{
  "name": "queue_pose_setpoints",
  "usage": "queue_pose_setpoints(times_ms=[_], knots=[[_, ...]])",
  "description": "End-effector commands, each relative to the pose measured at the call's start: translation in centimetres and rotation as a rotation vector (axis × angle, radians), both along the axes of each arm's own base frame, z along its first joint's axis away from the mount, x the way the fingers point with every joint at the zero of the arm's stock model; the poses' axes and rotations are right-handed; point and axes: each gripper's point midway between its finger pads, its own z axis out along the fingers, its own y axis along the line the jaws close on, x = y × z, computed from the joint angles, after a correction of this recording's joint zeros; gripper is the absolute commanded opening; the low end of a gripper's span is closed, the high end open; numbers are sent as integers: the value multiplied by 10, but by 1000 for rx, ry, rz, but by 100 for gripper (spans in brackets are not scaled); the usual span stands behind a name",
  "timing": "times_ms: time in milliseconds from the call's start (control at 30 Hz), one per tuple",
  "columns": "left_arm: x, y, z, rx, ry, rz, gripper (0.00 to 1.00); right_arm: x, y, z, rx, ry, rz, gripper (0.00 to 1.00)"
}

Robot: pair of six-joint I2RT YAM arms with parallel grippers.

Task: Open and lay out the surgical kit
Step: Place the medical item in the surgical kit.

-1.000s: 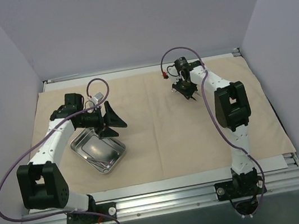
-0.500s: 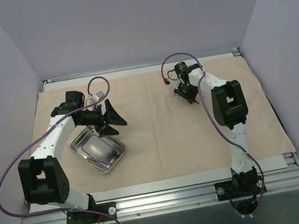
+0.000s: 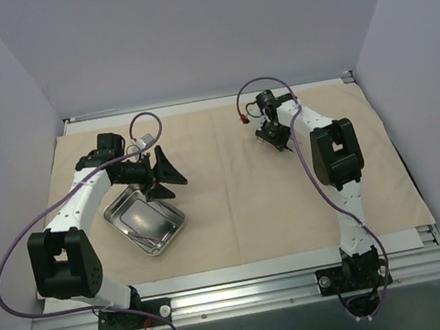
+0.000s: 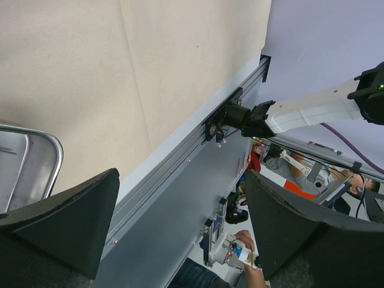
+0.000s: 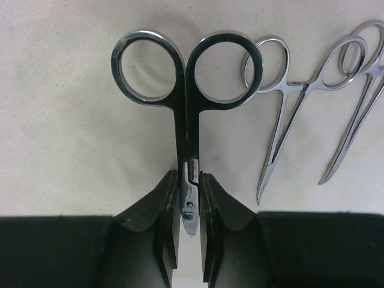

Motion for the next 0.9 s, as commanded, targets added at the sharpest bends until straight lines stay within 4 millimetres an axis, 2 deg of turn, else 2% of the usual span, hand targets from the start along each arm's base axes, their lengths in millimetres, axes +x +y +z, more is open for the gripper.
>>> queue_pose_setpoints(times_ms=[0, 267, 500, 867], knots=[[8, -3, 14, -30, -54, -23, 94, -2, -4, -1, -15, 29, 0, 0], [10, -3, 12, -32, -49, -25, 94, -15, 0, -6, -15, 56, 12, 0], [14, -3, 13, -28, -54, -29, 94, -16, 6, -1, -18, 47, 21, 0], [16, -3, 10, -28, -49, -30, 94, -21, 4, 2, -25, 38, 22, 0]])
